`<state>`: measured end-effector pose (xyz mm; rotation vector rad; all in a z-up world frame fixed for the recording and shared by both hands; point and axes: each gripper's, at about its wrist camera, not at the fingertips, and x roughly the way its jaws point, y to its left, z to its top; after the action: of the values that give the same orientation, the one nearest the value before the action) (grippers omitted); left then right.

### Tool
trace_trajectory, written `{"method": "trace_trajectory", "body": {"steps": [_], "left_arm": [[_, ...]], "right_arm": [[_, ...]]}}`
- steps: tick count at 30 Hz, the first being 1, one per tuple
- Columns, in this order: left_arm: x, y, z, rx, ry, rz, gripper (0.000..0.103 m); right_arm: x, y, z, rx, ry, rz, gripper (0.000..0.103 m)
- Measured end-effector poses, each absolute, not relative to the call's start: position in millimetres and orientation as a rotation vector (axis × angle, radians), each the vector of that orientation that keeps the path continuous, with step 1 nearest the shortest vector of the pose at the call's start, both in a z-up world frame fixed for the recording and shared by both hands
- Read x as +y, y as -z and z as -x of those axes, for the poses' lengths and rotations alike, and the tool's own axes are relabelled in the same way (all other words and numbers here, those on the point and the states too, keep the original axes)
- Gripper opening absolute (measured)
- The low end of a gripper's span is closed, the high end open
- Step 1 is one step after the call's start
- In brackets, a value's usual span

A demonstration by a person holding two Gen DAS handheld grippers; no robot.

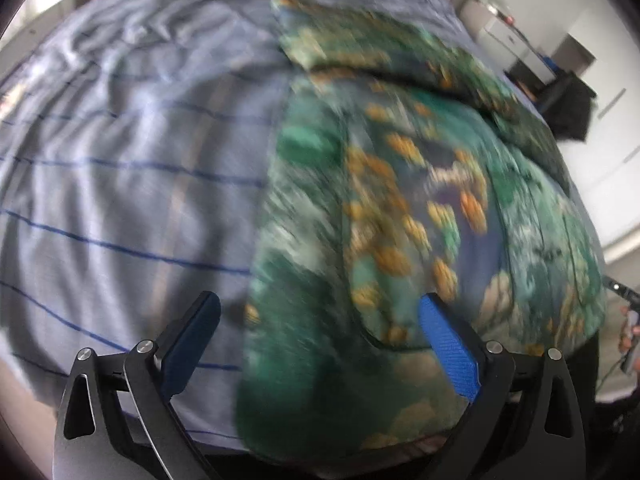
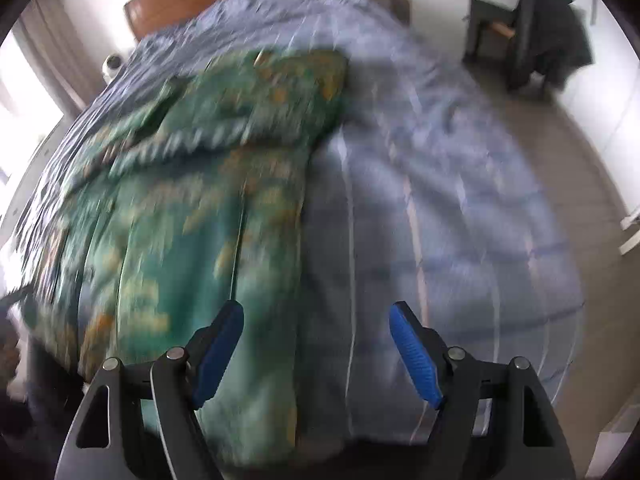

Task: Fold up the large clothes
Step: 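Grasp the jacket hem with both grippers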

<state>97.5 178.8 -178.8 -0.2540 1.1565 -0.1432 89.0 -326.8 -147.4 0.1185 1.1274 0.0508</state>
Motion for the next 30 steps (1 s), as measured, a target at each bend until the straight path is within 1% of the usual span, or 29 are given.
{"method": "trace_trajectory", "body": {"steps": [4,6,7,9,12,20,30], "left_arm": [[173,186,-91,1.177,0.164,0.255,0.097],[172,184,-88,1.175,0.178,0.269,0.092],[172,184,-87,1.178,0.190,0.281,0.086],[170,184,-85,1.187,0.189,0.283,0.085],[167,183,-86,1.198,0.184,0.257,0.080],[133,175,-94,1.198,0.090,0.093,0.079],[112,171,-99,1.187,0.053,0.011,0.081]], "right_arm": [[-324,166,-75,1.176,-0.123,-0.139,0.077],[-320,175,-74,1.199,-0.154,-0.161,0.077],[-320,178,-73,1.201,-0.161,-0.167,0.077],[-323,180,-74,1.204,-0.186,-0.203,0.077],[-326,180,-74,1.219,-0.215,-0.248,0.077],[-312,179,-77,1.230,-0.212,-0.160,0.077],[-311,172,-80,1.234,-0.187,-0.110,0.078]]}}
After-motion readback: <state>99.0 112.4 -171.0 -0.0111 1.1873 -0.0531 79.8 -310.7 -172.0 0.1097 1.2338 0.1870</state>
